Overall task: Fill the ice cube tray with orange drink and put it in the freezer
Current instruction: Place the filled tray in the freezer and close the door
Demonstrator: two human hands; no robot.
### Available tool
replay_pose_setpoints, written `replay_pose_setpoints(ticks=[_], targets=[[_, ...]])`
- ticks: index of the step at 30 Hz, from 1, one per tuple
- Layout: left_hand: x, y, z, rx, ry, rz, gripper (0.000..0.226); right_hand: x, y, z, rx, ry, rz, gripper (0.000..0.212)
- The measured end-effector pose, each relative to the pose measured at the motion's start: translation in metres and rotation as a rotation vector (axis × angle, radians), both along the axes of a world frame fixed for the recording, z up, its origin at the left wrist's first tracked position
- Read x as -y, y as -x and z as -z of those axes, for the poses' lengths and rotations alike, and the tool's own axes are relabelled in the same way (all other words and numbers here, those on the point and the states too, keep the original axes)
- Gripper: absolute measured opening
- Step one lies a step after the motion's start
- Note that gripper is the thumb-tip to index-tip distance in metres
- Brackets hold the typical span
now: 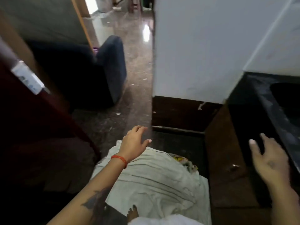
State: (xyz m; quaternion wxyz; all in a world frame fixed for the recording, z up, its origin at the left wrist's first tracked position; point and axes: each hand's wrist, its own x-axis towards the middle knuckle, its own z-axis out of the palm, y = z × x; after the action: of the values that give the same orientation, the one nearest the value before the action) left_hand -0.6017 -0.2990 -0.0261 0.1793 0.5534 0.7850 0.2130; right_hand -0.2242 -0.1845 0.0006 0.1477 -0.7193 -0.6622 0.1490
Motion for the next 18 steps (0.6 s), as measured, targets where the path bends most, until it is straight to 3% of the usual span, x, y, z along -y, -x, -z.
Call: replay_pose_setpoints(ticks=[3, 7, 18], targets=[[0.045, 0.059, 0.005, 0.017, 0.041, -0.126, 0.055, 0.005, 0.124, 0.001, 0.012, 0.034, -0.265, 0.076], [0.112, 0.115, 0.014, 0.065, 0.076, -0.339, 0.057, 0.025, 0.240, 0.023, 0.086, 0.149, -0.605, 0.062], [0.286, 0.175, 0.033, 0.218, 0.109, -0.959, 0.059, 0.131, 0.464, 0.057, 0.369, 0.354, -1.463, 0.071]])
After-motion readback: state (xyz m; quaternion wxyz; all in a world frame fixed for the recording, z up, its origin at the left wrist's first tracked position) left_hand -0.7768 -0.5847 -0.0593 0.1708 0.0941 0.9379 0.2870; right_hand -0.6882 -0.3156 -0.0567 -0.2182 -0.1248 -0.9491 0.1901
